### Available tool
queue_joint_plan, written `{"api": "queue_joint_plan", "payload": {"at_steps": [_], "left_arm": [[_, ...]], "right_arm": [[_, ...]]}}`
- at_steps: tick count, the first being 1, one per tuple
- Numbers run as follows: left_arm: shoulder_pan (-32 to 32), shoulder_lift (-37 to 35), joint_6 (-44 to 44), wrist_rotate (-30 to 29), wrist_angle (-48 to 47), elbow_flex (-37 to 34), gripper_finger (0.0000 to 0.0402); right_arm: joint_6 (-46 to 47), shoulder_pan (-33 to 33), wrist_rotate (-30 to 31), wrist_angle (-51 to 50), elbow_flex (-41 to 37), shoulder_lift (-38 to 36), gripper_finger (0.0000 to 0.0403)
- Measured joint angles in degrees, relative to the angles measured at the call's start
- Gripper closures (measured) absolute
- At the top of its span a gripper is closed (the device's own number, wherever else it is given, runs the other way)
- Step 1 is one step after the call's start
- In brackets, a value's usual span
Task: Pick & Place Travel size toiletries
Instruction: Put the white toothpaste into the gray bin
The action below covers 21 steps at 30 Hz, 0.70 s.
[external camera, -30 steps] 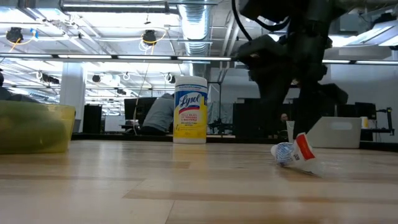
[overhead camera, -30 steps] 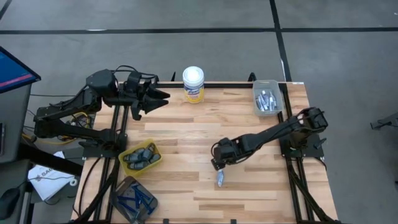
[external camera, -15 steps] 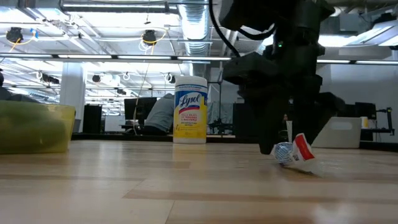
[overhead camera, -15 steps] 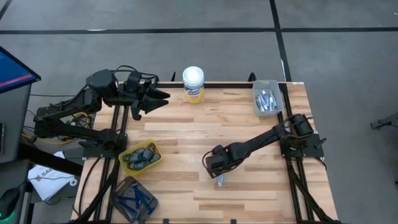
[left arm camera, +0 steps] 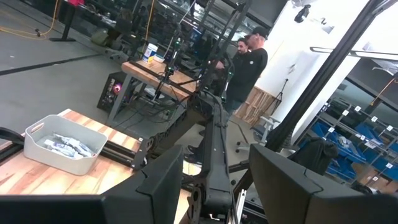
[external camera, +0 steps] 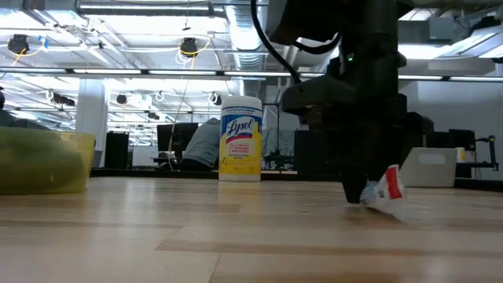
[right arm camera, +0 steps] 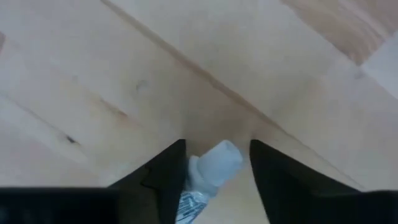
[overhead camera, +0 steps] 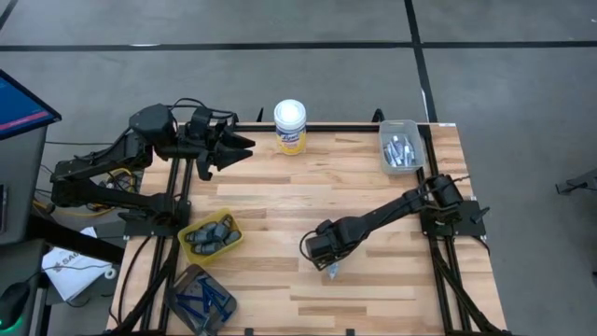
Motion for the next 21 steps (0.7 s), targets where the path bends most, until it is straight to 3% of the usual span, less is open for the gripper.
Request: {"api": "queue_joint_plan", "payload": {"at_steps": [15,18,21], "left_arm": [[0.0,0.0,0.0,0.0,0.0,0.0,0.0219],[0.0,0.0,0.0,0.0,0.0,0.0,0.0219],[0.0,0.0,0.0,0.0,0.0,0.0,0.0219]], "right_arm": [[-1.9,0.1,-1.0,0.1,0.0,-0.1,0.0376],[-4.6,-0.3,-0.3,0.0,0.0,-0.2,0.0388],[-8.4,-0.7,0.0,-0.6,0.0,-1.3,0.0374]]}}
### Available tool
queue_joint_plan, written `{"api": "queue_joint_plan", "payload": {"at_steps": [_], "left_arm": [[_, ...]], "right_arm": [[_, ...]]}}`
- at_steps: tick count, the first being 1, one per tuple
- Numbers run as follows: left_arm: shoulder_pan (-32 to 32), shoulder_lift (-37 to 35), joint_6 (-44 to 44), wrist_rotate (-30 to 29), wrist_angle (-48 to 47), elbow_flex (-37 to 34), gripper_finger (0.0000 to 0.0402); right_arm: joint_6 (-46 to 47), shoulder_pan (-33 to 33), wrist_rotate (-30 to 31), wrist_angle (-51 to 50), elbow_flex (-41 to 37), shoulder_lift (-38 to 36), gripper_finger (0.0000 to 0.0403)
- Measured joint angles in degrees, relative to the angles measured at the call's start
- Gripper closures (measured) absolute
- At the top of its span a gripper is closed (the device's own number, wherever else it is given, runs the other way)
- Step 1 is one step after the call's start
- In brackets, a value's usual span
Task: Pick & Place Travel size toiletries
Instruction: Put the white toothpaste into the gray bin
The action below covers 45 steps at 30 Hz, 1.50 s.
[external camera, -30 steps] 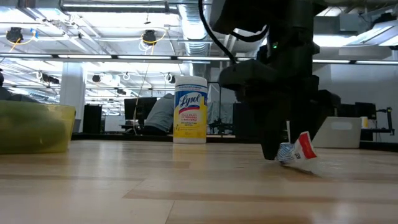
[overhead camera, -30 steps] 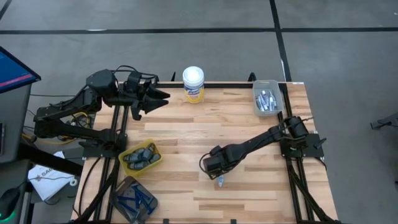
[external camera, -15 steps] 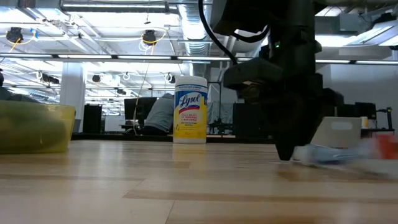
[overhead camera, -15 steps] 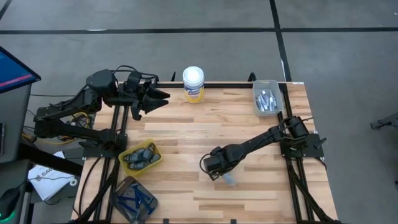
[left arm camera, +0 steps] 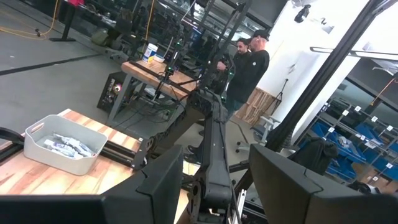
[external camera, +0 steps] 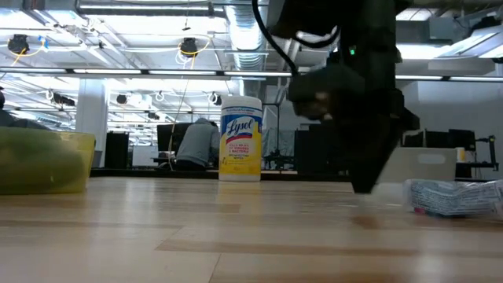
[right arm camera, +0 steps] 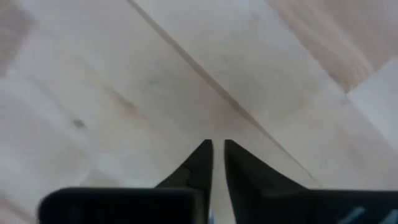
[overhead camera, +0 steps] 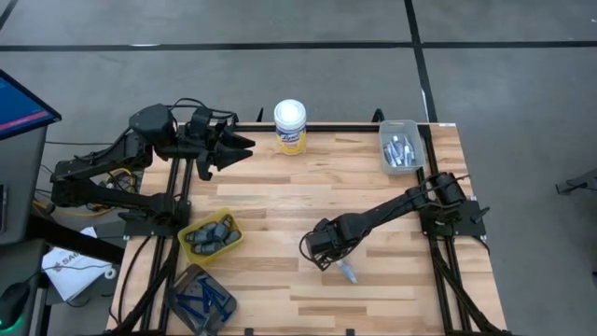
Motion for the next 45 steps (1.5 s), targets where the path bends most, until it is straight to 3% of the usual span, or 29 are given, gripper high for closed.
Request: {"api": "queue_joint_plan", "payload": {"at_steps": [11,14,25,38,45], "left_arm": [[0.0,0.0,2.8,0.0,0.0,0.0,0.0219],[0.0,0.0,2.8,0.0,0.0,0.0,0.0219],[0.0,0.0,2.6,0.0,0.0,0.0,0.0219],[0.0,0.0,2.6,0.0,0.0,0.0,0.0219],[0.0,0.0,2.6,0.0,0.0,0.0,0.0219]], "right_arm": [[-2.0,-0.7,0.1,-1.8,0.6,-3.2,0.0187],[-2.0,-0.5,-0.1,-1.7,0.6,-3.2,0.0163],[-2.5,0.6,-1.0,-1.6,0.6,-2.9,0.0193],[-3.7,2.7,-5.0,-1.7,0.6,1.5,0.0185],[-4.9,3.1,-4.5,-1.5,0.6,1.5,0.0243]]}}
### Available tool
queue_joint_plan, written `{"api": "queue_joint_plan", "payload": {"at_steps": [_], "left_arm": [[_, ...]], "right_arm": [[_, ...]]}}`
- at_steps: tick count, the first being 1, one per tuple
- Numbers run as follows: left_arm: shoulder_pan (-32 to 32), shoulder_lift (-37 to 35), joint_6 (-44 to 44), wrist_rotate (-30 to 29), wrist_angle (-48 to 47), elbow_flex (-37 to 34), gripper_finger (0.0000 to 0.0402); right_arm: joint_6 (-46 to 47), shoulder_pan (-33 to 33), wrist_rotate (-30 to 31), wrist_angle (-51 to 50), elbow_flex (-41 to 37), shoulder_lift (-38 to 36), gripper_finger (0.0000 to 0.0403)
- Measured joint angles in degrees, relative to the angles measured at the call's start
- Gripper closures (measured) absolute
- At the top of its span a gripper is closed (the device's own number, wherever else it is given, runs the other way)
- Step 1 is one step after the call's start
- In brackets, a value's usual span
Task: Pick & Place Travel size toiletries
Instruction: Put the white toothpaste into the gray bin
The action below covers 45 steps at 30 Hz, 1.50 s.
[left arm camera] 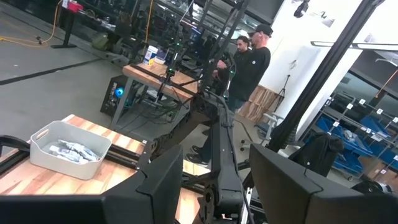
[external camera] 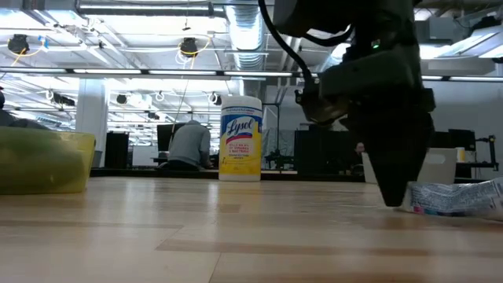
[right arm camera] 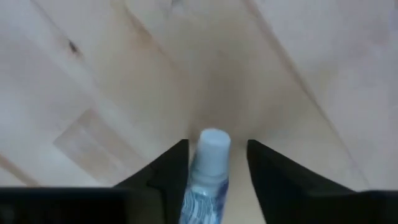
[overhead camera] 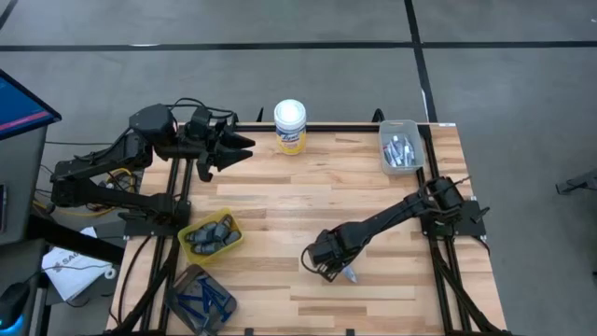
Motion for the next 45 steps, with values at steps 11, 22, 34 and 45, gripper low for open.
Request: {"api": "queue_joint_plan", "payload": {"at_steps": [11,22,34,45], "left_arm": [[0.0,0.0,-0.2,0.0,0.0,0.0,0.0219],[0.0,-1.4,-0.2,0.0,0.1,0.0,0.0219],[0.0,-2.8,0.1,-0.5,-0.5,-0.1,0.0219],[0.0,-4.0,0.0,-0.6,-0.1,0.0,0.0219]], "right_arm": [[-1.9,-0.4,0.3,0.1,0.0,0.0,0.0360],[-13.5,-5.2,4.5,-3.5,0.1,-2.3,0.0360],[-34.8,-25.3,13.1,-7.1,0.1,-16.4,0.0360],[-48.3,-51.9,17.3,-7.4,0.1,-30.3,0.0357]]}}
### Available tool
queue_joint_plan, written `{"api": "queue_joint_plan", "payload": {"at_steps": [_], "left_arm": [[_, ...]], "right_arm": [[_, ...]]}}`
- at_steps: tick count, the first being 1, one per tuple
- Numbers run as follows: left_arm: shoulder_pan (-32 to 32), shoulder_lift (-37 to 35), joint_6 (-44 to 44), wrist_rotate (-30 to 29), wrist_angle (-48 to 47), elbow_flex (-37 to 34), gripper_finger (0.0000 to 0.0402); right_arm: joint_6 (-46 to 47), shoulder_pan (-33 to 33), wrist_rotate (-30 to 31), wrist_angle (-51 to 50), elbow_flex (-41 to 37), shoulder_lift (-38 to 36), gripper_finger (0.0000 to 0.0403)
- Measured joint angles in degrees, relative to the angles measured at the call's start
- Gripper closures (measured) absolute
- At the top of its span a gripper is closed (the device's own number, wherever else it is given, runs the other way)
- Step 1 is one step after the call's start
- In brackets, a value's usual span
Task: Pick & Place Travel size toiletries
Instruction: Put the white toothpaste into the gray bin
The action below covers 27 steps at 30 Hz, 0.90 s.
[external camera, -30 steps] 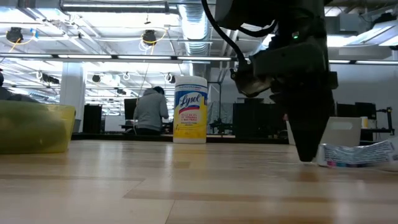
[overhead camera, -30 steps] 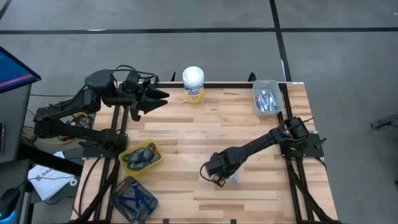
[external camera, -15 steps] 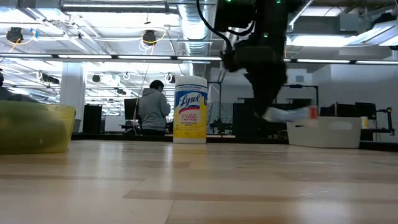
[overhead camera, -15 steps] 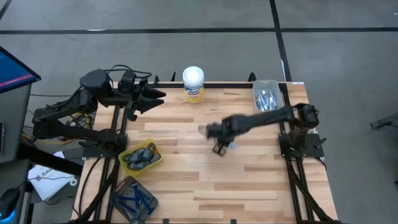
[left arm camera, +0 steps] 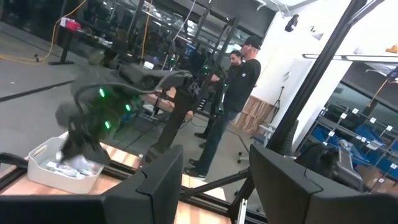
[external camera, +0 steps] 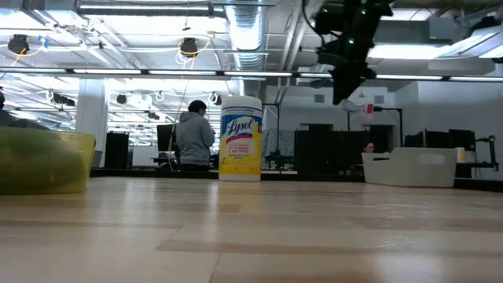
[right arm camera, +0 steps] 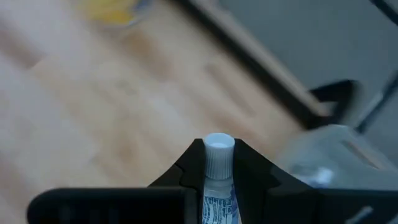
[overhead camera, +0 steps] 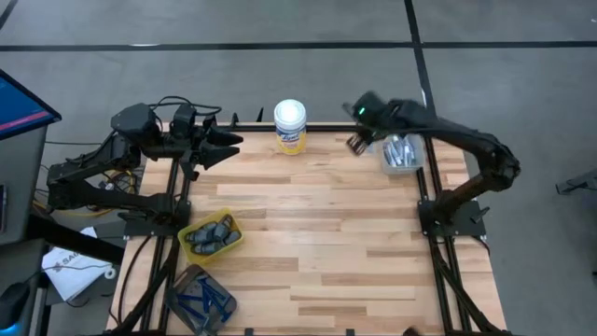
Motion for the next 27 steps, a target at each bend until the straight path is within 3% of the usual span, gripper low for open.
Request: {"api": "queue_joint_plan", "payload": {"at_steps": [6,14,27], "left_arm": [[0.0,-0.1,0.2,-1.9,0.0,0.0,0.0219],[0.0,-0.1,0.0,-5.1,-0.1,0.0,0.0219],[0.0,-0.1,-2.2,-5.1,-0.1,0.0,0.0219]], "right_arm": [[-0.5,-12.3,1.6,-0.5,0.0,-0.5,0.0357],[-4.3,-19.9,5.1,-4.5,0.0,8.0,0.0353],[-6.1,-22.4,5.1,-7.2,0.0,15.4,0.0299]]}}
